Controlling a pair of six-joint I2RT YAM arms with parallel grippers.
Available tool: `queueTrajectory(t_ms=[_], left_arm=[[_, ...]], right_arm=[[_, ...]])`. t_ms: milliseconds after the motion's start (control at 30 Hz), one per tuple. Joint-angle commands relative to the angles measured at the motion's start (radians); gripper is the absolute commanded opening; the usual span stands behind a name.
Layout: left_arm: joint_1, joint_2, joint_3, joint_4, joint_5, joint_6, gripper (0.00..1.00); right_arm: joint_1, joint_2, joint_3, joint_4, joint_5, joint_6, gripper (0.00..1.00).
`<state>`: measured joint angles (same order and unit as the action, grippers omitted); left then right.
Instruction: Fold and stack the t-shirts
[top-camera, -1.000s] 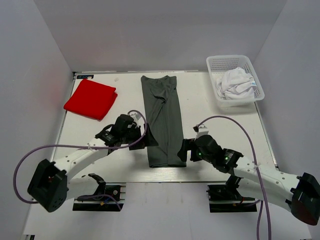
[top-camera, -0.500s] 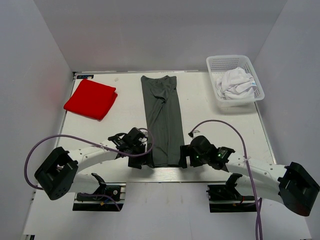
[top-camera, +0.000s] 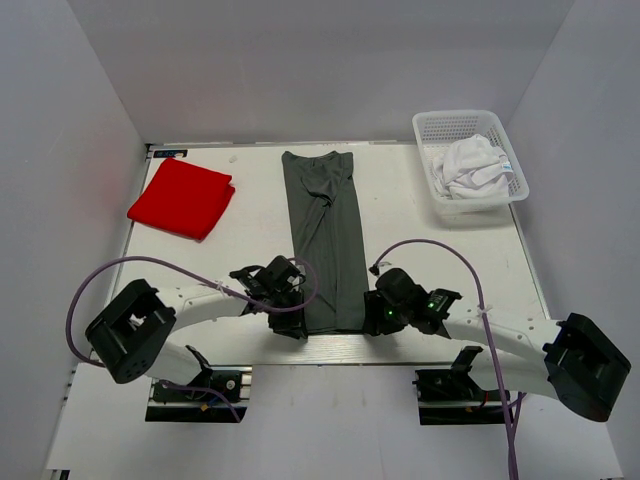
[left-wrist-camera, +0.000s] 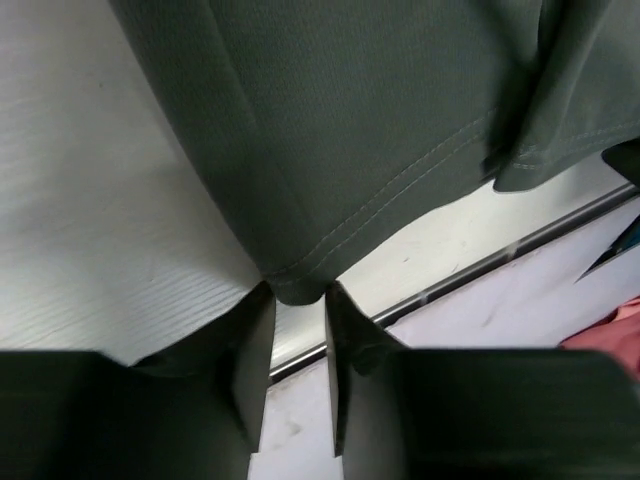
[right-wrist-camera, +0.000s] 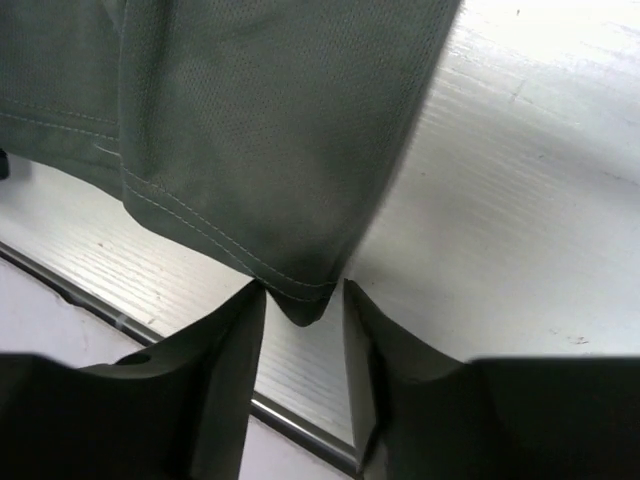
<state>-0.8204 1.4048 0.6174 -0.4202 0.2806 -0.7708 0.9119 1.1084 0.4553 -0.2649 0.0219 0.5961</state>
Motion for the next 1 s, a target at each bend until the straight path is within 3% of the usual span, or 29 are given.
queueTrajectory(t_ms=[0,167,267,467,667,800,967], left_arm=[[-0.008,0.046,-0.008,0.014,-0.075,0.027,0.34],[-0.008,0.057,0.041,0.023,-0.098,0.036,0.03],[-0.008,0.045,0.062,0.012,-0.107,0.045,0.0],[-0.008,-0.026,0.108,0.002,-0.126,0.068,0.0],[0.015,-0.038,0.18,0.009,-0.187,0.108,0.0],[0.015,-0.004,0.295,-0.034,-0.352,0.12,0.0],[0.046,0.054,0.376,-0.044,-0.481,0.12,0.0]], right_arm=[[-0.001,0.004,0.026,0.015,-0.008,0.007,0.41],[-0.001,-0.005,0.025,0.095,0.038,-0.001,0.28],[-0.004,-0.009,0.043,0.113,0.047,-0.024,0.0],[-0.001,-0.013,0.1,0.108,0.098,-0.047,0.0],[-0.002,0.016,0.157,0.19,0.285,-0.021,0.0],[-0.011,0.062,0.212,0.225,0.448,-0.001,0.0],[-0.037,0.168,0.282,0.311,0.519,-0.039,0.0]])
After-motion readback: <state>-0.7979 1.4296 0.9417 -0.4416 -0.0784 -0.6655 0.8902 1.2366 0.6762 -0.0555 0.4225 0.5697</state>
